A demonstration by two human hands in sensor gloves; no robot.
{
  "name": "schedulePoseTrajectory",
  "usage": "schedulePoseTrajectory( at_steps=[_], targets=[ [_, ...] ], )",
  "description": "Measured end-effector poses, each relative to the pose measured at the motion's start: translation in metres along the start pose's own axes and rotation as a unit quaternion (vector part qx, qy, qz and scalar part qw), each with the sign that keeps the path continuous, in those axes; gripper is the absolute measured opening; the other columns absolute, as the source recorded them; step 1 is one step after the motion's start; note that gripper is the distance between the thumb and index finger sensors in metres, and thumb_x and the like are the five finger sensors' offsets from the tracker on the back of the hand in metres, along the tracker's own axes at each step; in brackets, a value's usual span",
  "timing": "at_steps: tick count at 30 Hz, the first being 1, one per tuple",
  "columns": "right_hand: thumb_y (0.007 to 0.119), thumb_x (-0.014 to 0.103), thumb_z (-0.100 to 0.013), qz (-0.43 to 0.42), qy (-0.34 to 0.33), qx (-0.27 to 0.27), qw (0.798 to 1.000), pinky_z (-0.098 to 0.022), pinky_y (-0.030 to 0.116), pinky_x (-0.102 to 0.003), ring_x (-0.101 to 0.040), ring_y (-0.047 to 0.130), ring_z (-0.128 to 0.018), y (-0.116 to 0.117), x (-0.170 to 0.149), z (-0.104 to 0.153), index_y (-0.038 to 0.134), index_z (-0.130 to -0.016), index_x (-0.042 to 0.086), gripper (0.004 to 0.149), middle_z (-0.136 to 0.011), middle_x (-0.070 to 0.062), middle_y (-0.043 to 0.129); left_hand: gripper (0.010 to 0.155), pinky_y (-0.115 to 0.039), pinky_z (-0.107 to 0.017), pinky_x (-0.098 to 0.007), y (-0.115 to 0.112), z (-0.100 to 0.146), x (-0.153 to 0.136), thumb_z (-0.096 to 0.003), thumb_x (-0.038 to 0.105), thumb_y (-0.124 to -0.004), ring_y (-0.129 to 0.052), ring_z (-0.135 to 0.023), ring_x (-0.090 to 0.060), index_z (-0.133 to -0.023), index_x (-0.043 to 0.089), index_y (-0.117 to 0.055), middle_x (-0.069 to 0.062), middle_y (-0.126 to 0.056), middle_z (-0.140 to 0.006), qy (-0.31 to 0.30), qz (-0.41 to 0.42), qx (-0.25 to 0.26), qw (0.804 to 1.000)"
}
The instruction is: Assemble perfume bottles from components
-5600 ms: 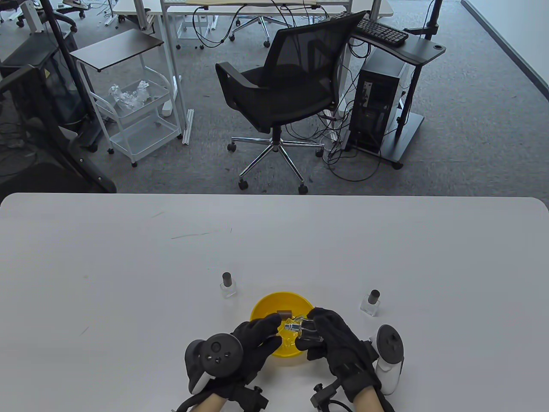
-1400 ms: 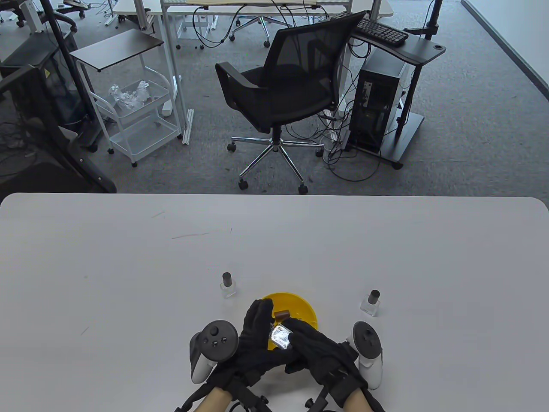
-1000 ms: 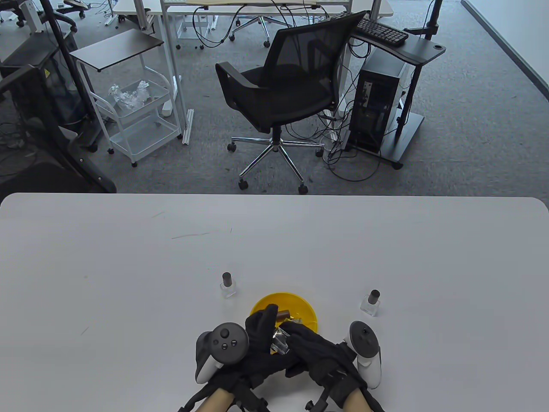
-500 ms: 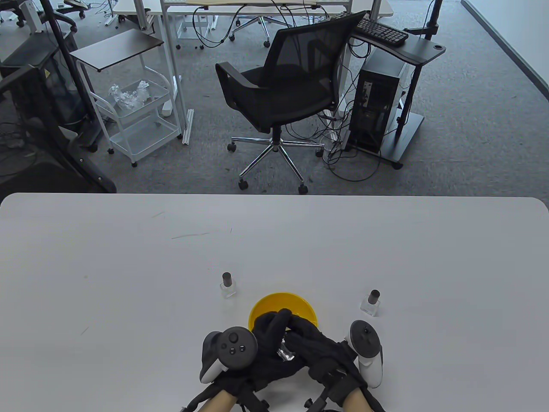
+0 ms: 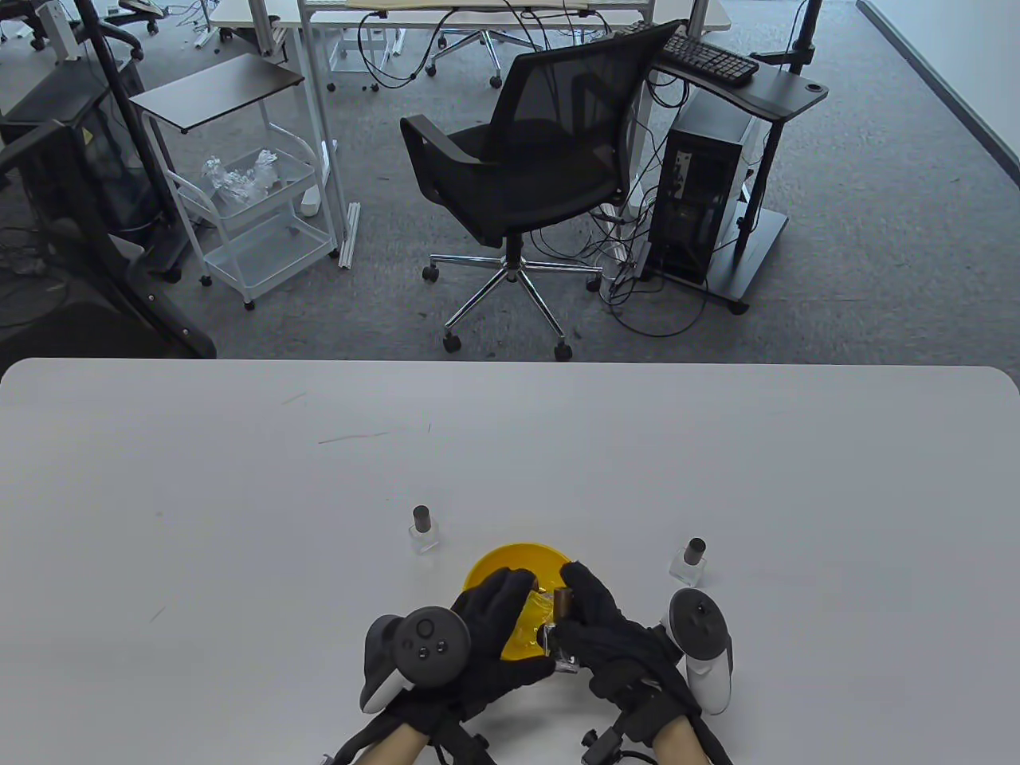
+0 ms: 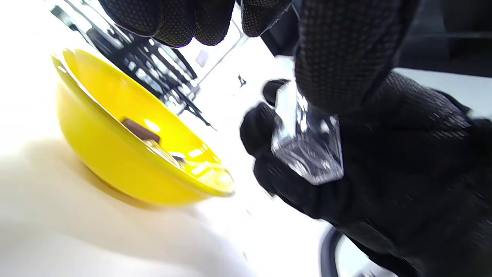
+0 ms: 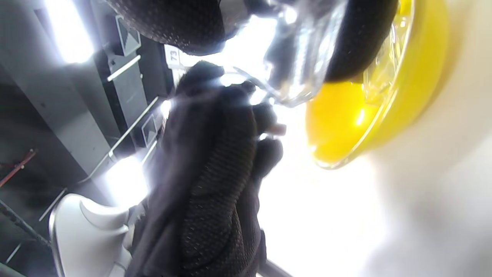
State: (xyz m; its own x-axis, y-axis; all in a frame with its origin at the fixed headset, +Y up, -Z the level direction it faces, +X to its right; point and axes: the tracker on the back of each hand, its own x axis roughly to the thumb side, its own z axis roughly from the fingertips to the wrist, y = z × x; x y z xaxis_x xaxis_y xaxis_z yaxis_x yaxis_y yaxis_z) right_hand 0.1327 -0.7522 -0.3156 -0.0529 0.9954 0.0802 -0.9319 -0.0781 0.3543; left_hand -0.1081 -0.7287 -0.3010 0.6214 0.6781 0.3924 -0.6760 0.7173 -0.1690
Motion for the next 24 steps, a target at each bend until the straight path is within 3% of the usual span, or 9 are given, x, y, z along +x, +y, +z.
schedulePoseTrajectory(
  at_steps=[3, 8, 11, 15, 24],
  targets=[
    [0.072, 0.017, -0.061, 0.033, -0.014, -0.034, 0.999, -0.057, 0.072, -0.059, -0.047, 0.072, -0.084, -0.006, 0.006, 0.003, 0.038, -0.113, 0.015, 0.061, -0.094, -0.024, 0.047, 0.086, -0.05, -0.077, -0.057, 0.007, 0.005, -0.009, -0.0462, 0.048, -0.088, -0.05, -0.105, -0.044, -0.115, 0.023, -0.043, -0.017, -0.042, -0.118, 0.015, -0.008, 0.028, 0.999],
    [0.075, 0.018, -0.061, 0.152, -0.044, -0.102, 0.982, -0.056, 0.073, -0.06, -0.049, 0.075, -0.083, -0.019, 0.023, 0.009, 0.043, -0.109, 0.014, 0.058, -0.094, -0.023, 0.052, 0.086, -0.049, -0.077, -0.057, 0.017, 0.009, -0.019, -0.0465, 0.047, -0.088, -0.049, -0.105, -0.044, -0.115, 0.023, -0.042, -0.016, -0.041, -0.118, 0.036, -0.045, 0.039, 0.998],
    [0.077, 0.019, -0.06, 0.261, -0.05, -0.15, 0.952, -0.054, 0.074, -0.061, -0.053, 0.08, -0.079, -0.028, 0.041, 0.017, 0.049, -0.106, 0.012, 0.055, -0.094, -0.025, 0.059, 0.086, -0.048, -0.077, -0.057, 0.021, 0.011, -0.024, -0.0466, 0.048, -0.087, -0.048, -0.105, -0.044, -0.115, 0.023, -0.042, -0.017, -0.04, -0.118, 0.045, -0.066, 0.044, 0.996],
    [0.079, 0.022, -0.06, 0.384, -0.061, -0.211, 0.897, -0.05, 0.079, -0.057, -0.048, 0.086, -0.075, -0.043, 0.06, 0.028, 0.052, -0.105, 0.01, 0.054, -0.092, -0.022, 0.066, 0.086, -0.046, -0.078, -0.058, 0.029, 0.014, -0.029, -0.0472, 0.048, -0.086, -0.043, -0.106, -0.045, -0.116, 0.023, -0.041, -0.017, -0.037, -0.119, 0.062, -0.075, 0.056, 0.994],
    [0.078, 0.024, -0.061, 0.43, -0.02, -0.33, 0.84, -0.049, 0.079, -0.055, -0.046, 0.089, -0.071, -0.084, 0.069, 0.049, 0.056, -0.105, 0.008, 0.052, -0.093, -0.022, 0.073, 0.085, -0.047, -0.078, -0.057, 0.041, 0.017, -0.044, -0.0474, 0.048, -0.086, -0.045, -0.107, -0.044, -0.116, 0.024, -0.041, -0.016, -0.038, -0.119, 0.088, -0.108, 0.063, 0.988]
  ],
)
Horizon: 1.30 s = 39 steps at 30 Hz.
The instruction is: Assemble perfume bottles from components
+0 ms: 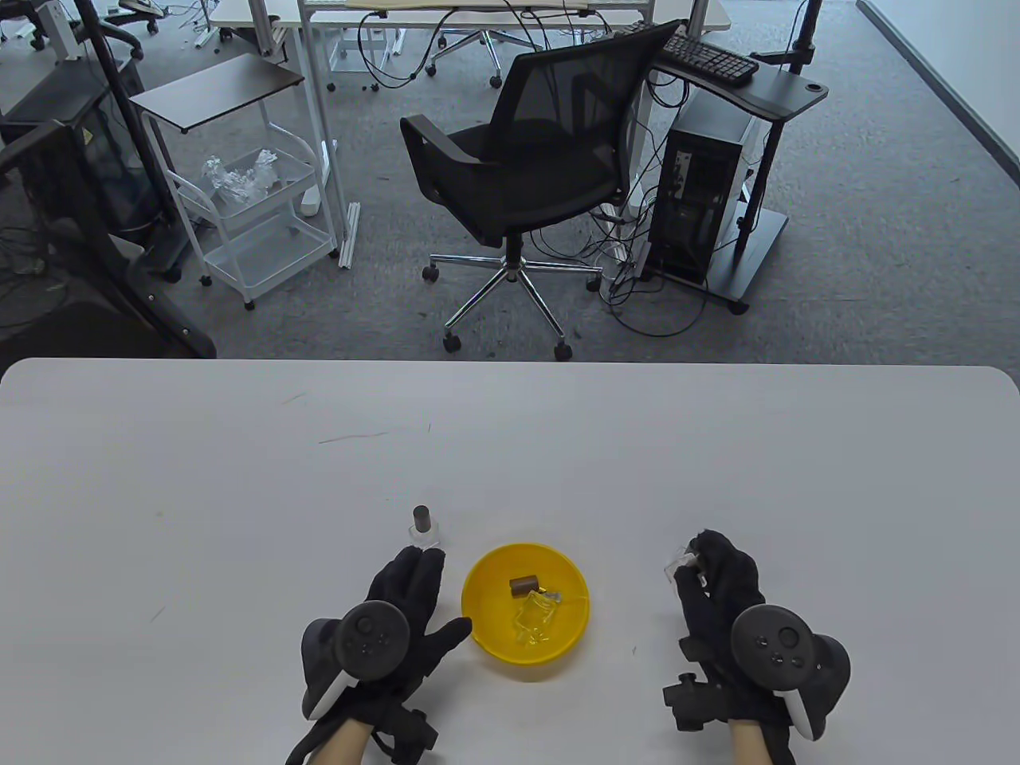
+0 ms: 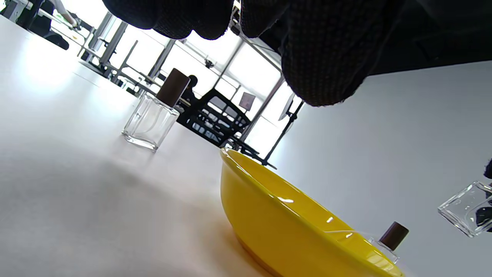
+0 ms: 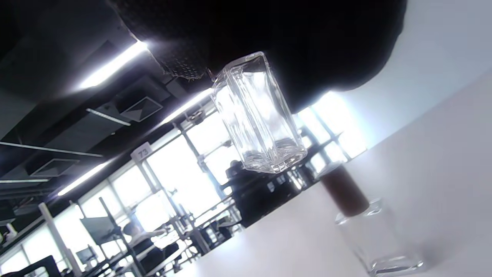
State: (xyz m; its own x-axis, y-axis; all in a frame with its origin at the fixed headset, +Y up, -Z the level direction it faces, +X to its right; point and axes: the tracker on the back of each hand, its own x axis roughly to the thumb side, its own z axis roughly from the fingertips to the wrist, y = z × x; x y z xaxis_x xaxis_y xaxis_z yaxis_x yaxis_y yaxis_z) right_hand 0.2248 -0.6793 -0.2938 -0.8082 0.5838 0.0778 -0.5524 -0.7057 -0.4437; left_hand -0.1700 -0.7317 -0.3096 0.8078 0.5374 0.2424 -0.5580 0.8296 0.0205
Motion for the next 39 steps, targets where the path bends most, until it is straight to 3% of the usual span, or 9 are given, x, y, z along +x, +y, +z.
schedulePoseTrajectory(
  at_steps=[6, 19, 30, 39],
  targets=[
    [0.078, 0.021, -0.06, 0.039, 0.052, 0.002, 0.998, -0.051, 0.077, -0.056, -0.048, 0.087, -0.073, -0.002, -0.026, -0.007, 0.058, -0.105, 0.007, 0.051, -0.095, -0.022, 0.075, 0.085, -0.047, -0.078, -0.058, 0.005, 0.0, -0.004, -0.0476, 0.048, -0.086, -0.044, -0.107, -0.044, -0.116, 0.024, -0.041, -0.016, -0.038, -0.119, 0.009, -0.003, 0.001, 1.0],
    [0.077, 0.021, -0.06, 0.085, 0.135, 0.073, 0.984, -0.051, 0.077, -0.057, -0.049, 0.086, -0.074, 0.02, -0.061, -0.032, 0.059, -0.104, 0.006, 0.05, -0.096, -0.022, 0.076, 0.085, -0.046, -0.078, -0.058, 0.005, 0.001, -0.006, -0.0482, 0.049, -0.084, -0.044, -0.107, -0.045, -0.116, 0.023, -0.041, -0.017, -0.038, -0.119, 0.014, -0.013, -0.001, 1.0],
    [0.077, 0.023, -0.061, 0.154, 0.148, 0.113, 0.97, -0.052, 0.076, -0.056, -0.048, 0.086, -0.075, 0.042, -0.074, -0.038, 0.059, -0.105, 0.007, 0.05, -0.097, -0.022, 0.075, 0.084, -0.045, -0.078, -0.058, 0.005, 0.001, -0.005, -0.0484, 0.049, -0.084, -0.043, -0.107, -0.045, -0.116, 0.023, -0.04, -0.017, -0.037, -0.119, 0.014, -0.015, -0.002, 1.0],
    [0.076, 0.027, -0.061, 0.168, 0.131, 0.123, 0.969, -0.054, 0.073, -0.059, -0.051, 0.08, -0.08, 0.035, -0.072, -0.037, 0.051, -0.109, 0.006, 0.058, -0.101, -0.023, 0.07, 0.085, -0.045, -0.078, -0.058, 0.005, 0.001, -0.005, -0.0483, 0.05, -0.084, -0.043, -0.107, -0.045, -0.116, 0.023, -0.04, -0.017, -0.037, -0.119, 0.012, -0.014, 0.0, 1.0]
  ],
)
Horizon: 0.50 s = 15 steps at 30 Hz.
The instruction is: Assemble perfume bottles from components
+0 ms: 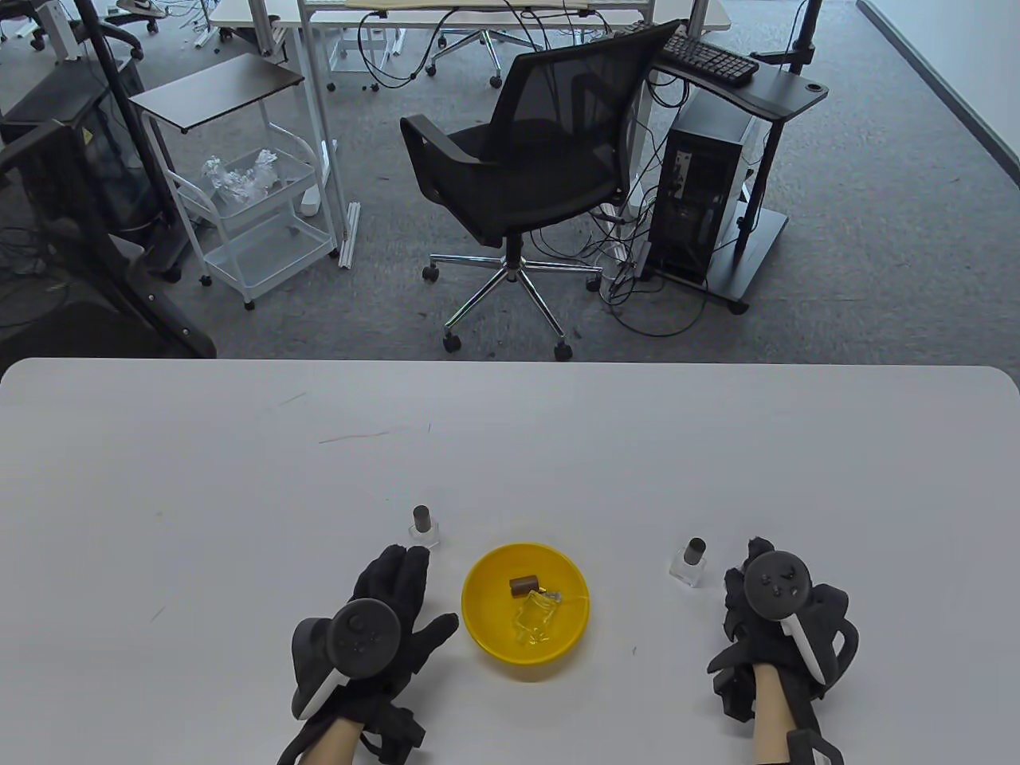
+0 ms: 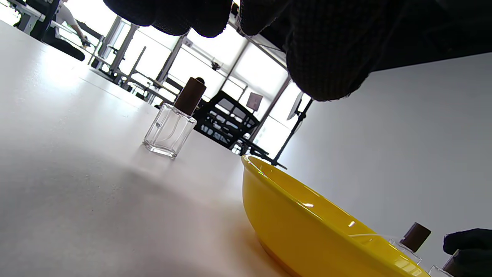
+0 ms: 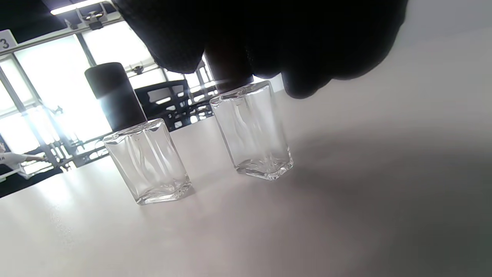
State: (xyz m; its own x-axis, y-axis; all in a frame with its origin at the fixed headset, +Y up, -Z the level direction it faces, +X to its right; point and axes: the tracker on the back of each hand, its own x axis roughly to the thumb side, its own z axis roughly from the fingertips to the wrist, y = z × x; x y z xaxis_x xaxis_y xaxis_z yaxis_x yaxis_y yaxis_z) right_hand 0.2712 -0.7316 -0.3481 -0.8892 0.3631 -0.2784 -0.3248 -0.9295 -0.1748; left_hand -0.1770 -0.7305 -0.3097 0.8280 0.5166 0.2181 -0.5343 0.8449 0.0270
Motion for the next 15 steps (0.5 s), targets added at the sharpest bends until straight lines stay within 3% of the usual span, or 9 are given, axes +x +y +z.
schedulePoseTrajectory(
  at_steps=[9, 15],
  targets=[
    [0.076, 0.029, -0.061, 0.019, -0.047, -0.037, 0.998, -0.056, 0.07, -0.061, -0.053, 0.077, -0.083, -0.033, 0.017, 0.008, 0.051, -0.11, 0.006, 0.059, -0.103, -0.024, 0.068, 0.086, -0.045, -0.078, -0.058, 0.0, 0.0, 0.001, -0.0484, 0.05, -0.083, -0.042, -0.107, -0.045, -0.116, 0.023, -0.037, -0.017, -0.036, -0.119, -0.006, 0.002, 0.004, 1.0],
    [0.076, 0.029, -0.062, -0.002, -0.105, -0.029, 0.994, -0.056, 0.07, -0.061, -0.053, 0.077, -0.082, -0.048, 0.044, 0.017, 0.052, -0.11, 0.006, 0.059, -0.103, -0.025, 0.069, 0.087, -0.045, -0.079, -0.058, 0.001, 0.0, 0.0, -0.0483, 0.051, -0.083, -0.042, -0.107, -0.045, -0.116, 0.023, -0.037, -0.017, -0.036, -0.119, -0.008, 0.006, 0.007, 1.0]
  ],
)
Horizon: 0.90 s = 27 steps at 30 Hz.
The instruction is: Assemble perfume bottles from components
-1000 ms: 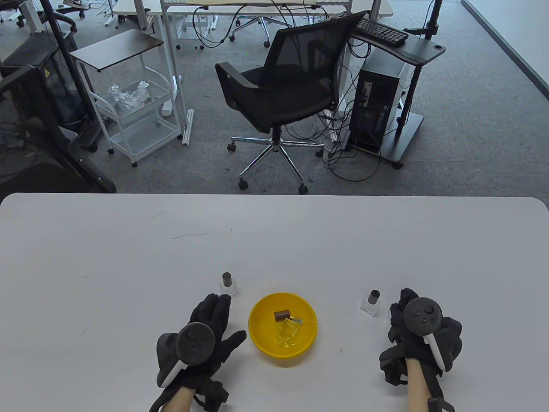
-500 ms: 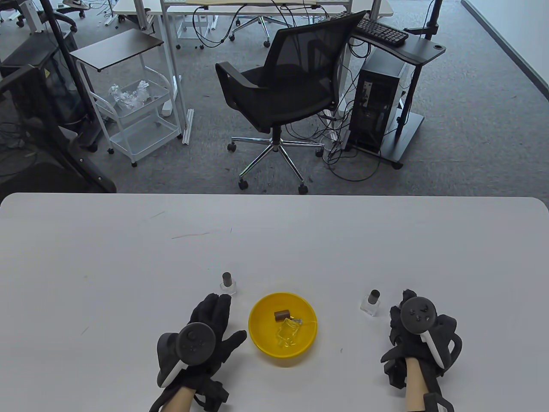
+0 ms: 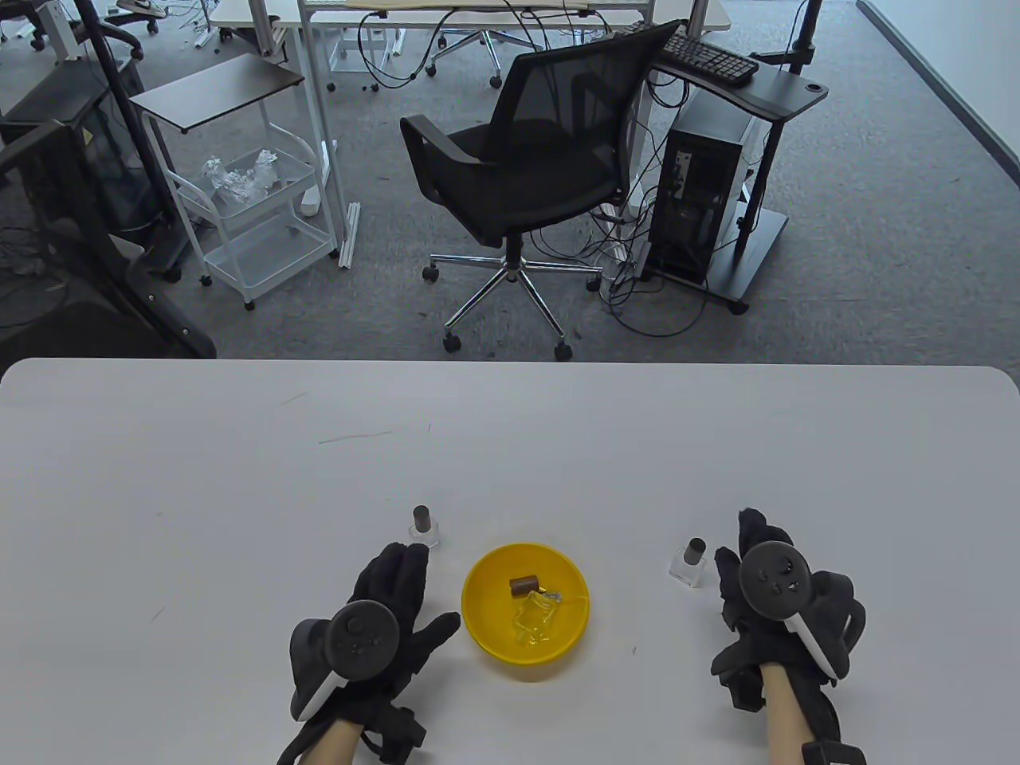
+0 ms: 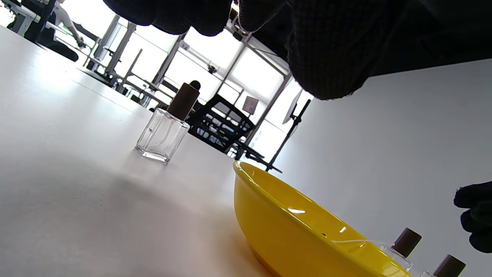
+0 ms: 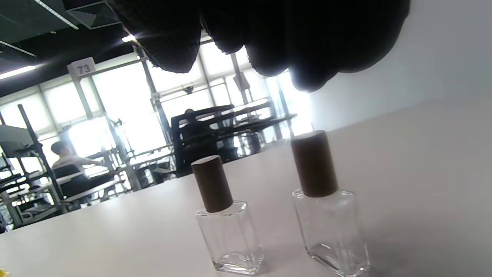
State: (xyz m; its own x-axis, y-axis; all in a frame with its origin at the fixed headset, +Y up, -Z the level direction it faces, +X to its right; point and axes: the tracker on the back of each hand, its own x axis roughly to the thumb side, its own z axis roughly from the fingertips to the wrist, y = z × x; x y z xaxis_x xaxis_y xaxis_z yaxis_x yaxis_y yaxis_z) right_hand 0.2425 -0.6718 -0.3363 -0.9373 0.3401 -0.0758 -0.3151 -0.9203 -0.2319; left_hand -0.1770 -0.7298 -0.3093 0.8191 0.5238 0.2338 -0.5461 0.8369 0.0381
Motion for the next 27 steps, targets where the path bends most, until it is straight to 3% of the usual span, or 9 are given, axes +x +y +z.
schedulePoseTrajectory(
  at_steps=[13, 22, 27],
  targets=[
    [0.076, 0.029, -0.062, -0.029, -0.172, 0.063, 0.983, -0.052, 0.076, -0.056, -0.048, 0.084, -0.077, 0.018, 0.101, 0.015, 0.056, -0.109, 0.007, 0.055, -0.1, -0.021, 0.075, 0.088, -0.045, -0.079, -0.058, 0.0, 0.0, 0.0, -0.0485, 0.051, -0.083, -0.042, -0.107, -0.045, -0.117, 0.022, -0.035, -0.017, -0.035, -0.119, -0.004, 0.004, 0.001, 1.0],
    [0.077, 0.025, -0.06, 0.009, -0.244, 0.15, 0.958, -0.048, 0.081, -0.049, -0.042, 0.092, -0.071, 0.065, 0.152, 0.025, 0.063, -0.105, 0.009, 0.05, -0.097, -0.018, 0.082, 0.088, -0.045, -0.078, -0.058, -0.001, 0.0, 0.001, -0.0485, 0.051, -0.083, -0.042, -0.107, -0.045, -0.117, 0.022, -0.034, -0.017, -0.036, -0.119, -0.01, -0.001, -0.003, 1.0],
    [0.077, 0.02, -0.06, 0.077, -0.265, 0.216, 0.937, -0.052, 0.077, -0.052, -0.046, 0.083, -0.081, 0.092, 0.169, 0.03, 0.059, -0.108, 0.01, 0.052, -0.104, -0.019, 0.074, 0.088, -0.046, -0.078, -0.058, -0.002, 0.0, 0.003, -0.0486, 0.051, -0.082, -0.043, -0.107, -0.045, -0.117, 0.022, -0.034, -0.017, -0.036, -0.119, -0.014, -0.003, -0.005, 1.0]
  ],
)
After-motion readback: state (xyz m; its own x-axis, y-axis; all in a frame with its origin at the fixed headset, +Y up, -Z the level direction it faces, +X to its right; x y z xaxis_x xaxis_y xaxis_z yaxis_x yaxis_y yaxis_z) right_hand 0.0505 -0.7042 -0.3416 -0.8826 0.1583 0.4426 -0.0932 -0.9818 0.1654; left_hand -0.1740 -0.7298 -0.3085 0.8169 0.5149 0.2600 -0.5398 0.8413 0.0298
